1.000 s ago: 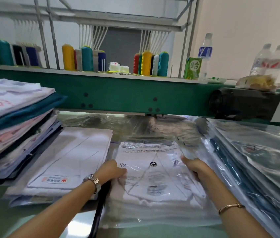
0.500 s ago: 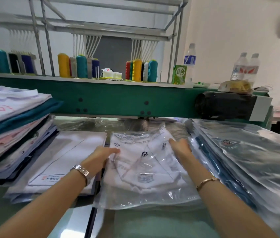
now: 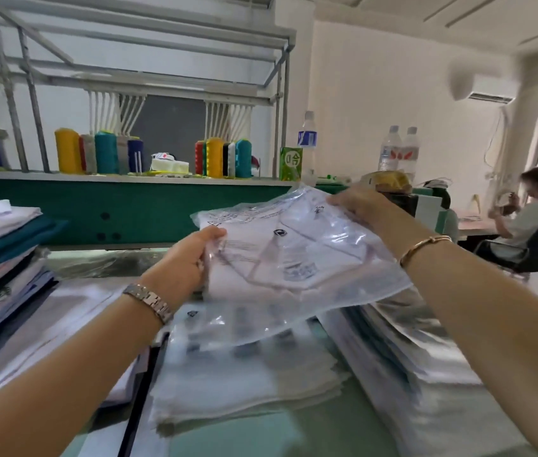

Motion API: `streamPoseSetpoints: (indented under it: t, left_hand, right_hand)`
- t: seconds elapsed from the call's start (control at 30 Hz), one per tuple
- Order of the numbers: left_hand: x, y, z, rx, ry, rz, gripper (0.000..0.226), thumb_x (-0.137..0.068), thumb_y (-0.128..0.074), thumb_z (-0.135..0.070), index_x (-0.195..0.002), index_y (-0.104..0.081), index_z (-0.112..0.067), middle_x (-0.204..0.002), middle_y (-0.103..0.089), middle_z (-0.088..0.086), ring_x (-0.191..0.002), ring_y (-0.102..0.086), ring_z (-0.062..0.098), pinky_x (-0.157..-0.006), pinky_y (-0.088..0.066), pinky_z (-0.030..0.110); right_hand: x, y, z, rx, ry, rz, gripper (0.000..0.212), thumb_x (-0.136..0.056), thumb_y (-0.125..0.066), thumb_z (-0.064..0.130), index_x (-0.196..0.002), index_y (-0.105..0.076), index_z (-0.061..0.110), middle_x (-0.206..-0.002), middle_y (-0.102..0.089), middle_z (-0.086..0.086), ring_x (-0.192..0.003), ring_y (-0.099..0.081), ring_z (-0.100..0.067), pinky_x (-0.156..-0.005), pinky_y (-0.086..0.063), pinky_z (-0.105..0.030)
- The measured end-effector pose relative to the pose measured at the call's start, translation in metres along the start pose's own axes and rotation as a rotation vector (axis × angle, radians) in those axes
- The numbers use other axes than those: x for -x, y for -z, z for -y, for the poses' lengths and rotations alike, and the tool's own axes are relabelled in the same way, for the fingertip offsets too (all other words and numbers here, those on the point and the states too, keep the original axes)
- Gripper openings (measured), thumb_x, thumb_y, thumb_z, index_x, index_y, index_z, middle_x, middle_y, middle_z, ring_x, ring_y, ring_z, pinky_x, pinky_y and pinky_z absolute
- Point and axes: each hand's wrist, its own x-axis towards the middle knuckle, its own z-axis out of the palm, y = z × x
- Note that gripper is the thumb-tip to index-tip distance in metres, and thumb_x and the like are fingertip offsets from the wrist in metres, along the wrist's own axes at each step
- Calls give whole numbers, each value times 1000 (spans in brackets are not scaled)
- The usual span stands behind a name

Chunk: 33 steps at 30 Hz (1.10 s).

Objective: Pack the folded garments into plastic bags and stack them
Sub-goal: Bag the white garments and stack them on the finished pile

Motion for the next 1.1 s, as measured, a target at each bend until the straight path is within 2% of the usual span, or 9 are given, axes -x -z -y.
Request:
streamPoseSetpoints:
  t: [0.23,0.37,0.5,0.6,0.67,0.77,0.87,0.93,1.1]
  left_hand:
    - [8,-116,17,154,126,213,21,-79,-78,-12,-80,-59,-1,-90,-69,9,-50,-59,12,-40,-46,20]
    - [14,-170,40,180,181,279,20,-78,-78,-8,-77,-60,-2,-91,-68,10,-54,-60,14,-41,-46,21]
    - [22,-207,60,236,173,343,33,-83,-76,-17,-105,-63,4,-96,-67,11,-30,-48,10,-30,-37,16]
    - [22,-223,76,256,165,306,42,-90,-69,-19,-125,-55,1,-94,-66,12,-49,-58,15,-35,-46,22]
    - [20,-227,85,244,163,302,39,-93,-65,-16,-127,-53,0,-96,-67,14,-59,-64,19,-35,-48,22]
    - [15,-224,95,180,145,272,24,-92,-65,-12,-111,-57,-1,-97,-69,14,-76,-72,25,-60,-61,34]
    - [4,-218,105,-40,46,299,33,-94,-62,-14,-121,-51,0,-101,-65,13,-72,-67,21,-65,-62,32]
    - [0,-213,109,-199,-31,365,37,-96,-59,-14,-127,-45,1,-98,-65,11,-66,-66,16,-56,-59,26]
    - [-14,-199,127,-669,-310,397,56,-97,-55,-40,-133,-45,2,-106,-63,12,-86,-62,19,-70,-54,30]
  right_hand:
    - [0,114,-52,107,-65,-97,17,-89,-68,17,-83,-57,5,-65,-54,1,-55,-50,-10,-46,-36,-19]
    - [-11,161,-100,76,-222,-173,30,-84,-74,25,-76,-59,0,-64,-57,-2,-55,-49,-15,-40,-38,-19]
    - [-27,191,-138,99,-357,-164,38,-81,-77,29,-98,-55,4,-89,-61,-9,-67,-51,-24,-70,-45,-33]
    - [-31,199,-157,81,-432,-102,53,-86,-71,27,-126,-52,-3,-132,-55,-13,-99,-58,-30,-94,-42,-36]
    - [-35,202,-171,149,-397,-59,67,-84,-72,27,-138,-44,0,-144,-43,-9,-127,-47,-33,-109,-34,-37]
    - [-36,202,-185,232,-411,23,108,-44,-83,49,-137,-48,6,-143,-45,-8,-124,-49,-35,-107,-38,-44]
    - [-30,195,-185,120,-520,32,63,-83,-72,25,-136,-47,2,-126,-56,-18,-90,-59,-33,-80,-47,-40]
    - [-35,192,-194,229,-541,-44,57,-89,-68,27,-134,-45,0,-123,-56,-20,-102,-57,-37,-92,-46,-43]
    - [-34,177,-203,469,-450,-44,50,-93,-63,29,-128,-52,-5,-133,-52,-20,-119,-51,-36,-105,-39,-43]
